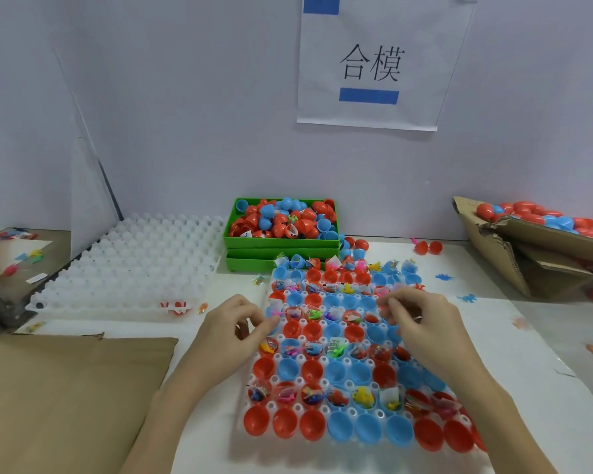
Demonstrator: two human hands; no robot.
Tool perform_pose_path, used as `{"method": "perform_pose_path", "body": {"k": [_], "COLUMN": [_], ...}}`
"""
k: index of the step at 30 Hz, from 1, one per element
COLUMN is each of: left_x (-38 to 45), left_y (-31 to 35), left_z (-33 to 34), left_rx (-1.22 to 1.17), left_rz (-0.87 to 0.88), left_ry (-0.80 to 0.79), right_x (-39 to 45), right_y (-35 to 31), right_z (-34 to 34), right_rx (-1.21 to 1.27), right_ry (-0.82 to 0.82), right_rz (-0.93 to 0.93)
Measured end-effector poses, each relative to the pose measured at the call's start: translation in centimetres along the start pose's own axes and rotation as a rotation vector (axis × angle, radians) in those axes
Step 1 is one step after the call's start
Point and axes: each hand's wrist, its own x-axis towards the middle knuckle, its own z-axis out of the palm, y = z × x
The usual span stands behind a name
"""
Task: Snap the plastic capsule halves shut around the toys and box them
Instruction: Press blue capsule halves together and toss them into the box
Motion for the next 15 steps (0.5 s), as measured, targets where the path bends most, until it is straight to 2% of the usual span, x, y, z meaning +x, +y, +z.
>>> {"method": "perform_pose_path", "body": {"k": [9,13,15], "left_x": [0.0,-0.1,-0.2], "left_y": [0.6,1.4,2.0], "left_z": [-0.2,-0.3,-0.2], "left_rx": [-0.036,-0.126,-0.203], "left_rz": [0.055,0.095,0.123], "left_ry": [0.109,0.182,0.182], "right_x": [-0.5,-0.9,-1.2], "right_y": [-0.9,-1.7,-2.2], "right_z": [0.6,1.3,1.7], "right_rx": [0.068,0.181,0.270], "right_ry": [-0.072,-0.116,-0.194], "right_rz": [0.010,-0.025,-0.041]}}
